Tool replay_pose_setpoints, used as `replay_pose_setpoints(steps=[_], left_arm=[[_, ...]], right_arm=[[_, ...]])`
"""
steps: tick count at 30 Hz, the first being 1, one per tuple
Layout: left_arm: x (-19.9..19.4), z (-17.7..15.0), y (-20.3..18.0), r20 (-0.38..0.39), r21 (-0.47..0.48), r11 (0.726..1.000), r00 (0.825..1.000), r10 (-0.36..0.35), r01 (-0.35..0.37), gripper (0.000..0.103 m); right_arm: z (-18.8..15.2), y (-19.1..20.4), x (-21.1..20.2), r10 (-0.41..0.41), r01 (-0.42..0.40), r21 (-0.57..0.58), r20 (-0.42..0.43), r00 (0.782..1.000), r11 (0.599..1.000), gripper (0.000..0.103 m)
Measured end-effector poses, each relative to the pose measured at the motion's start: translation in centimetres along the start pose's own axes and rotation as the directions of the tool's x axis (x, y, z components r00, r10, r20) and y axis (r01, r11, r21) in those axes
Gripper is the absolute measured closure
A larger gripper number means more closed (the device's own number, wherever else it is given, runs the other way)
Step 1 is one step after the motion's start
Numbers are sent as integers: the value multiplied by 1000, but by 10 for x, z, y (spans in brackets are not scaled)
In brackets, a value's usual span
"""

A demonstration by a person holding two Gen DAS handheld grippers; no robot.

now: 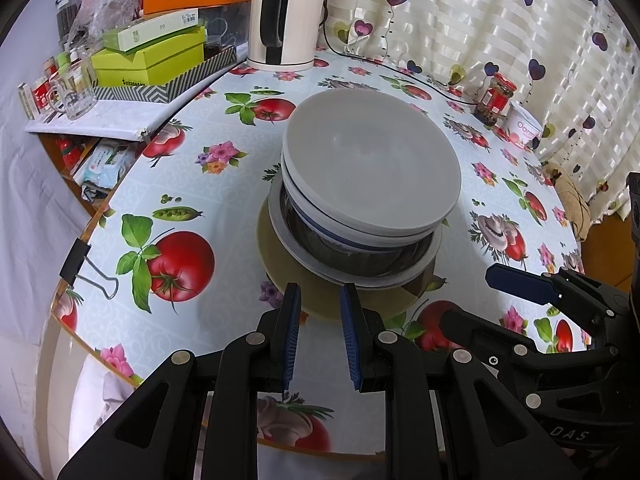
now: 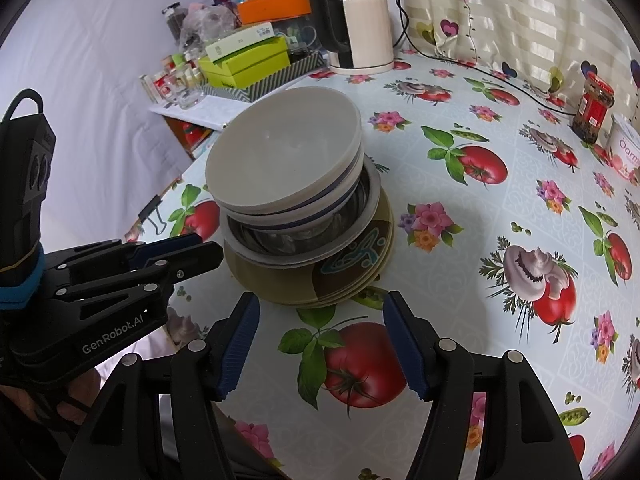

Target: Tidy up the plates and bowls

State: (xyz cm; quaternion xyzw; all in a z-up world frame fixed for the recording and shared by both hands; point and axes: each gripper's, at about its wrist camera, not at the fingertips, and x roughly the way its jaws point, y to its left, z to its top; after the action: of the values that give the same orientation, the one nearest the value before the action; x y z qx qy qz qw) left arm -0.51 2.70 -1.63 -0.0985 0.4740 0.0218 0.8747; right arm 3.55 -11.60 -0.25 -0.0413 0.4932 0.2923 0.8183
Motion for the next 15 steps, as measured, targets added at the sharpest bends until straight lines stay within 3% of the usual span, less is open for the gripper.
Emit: replay_pose_setpoints(steps=[15], left_arm=[[0,0,0,0,1,1000,1000,1,-1,82]], right_arm=[[-1,0,1,0,0,0,1,1000,1000,37]])
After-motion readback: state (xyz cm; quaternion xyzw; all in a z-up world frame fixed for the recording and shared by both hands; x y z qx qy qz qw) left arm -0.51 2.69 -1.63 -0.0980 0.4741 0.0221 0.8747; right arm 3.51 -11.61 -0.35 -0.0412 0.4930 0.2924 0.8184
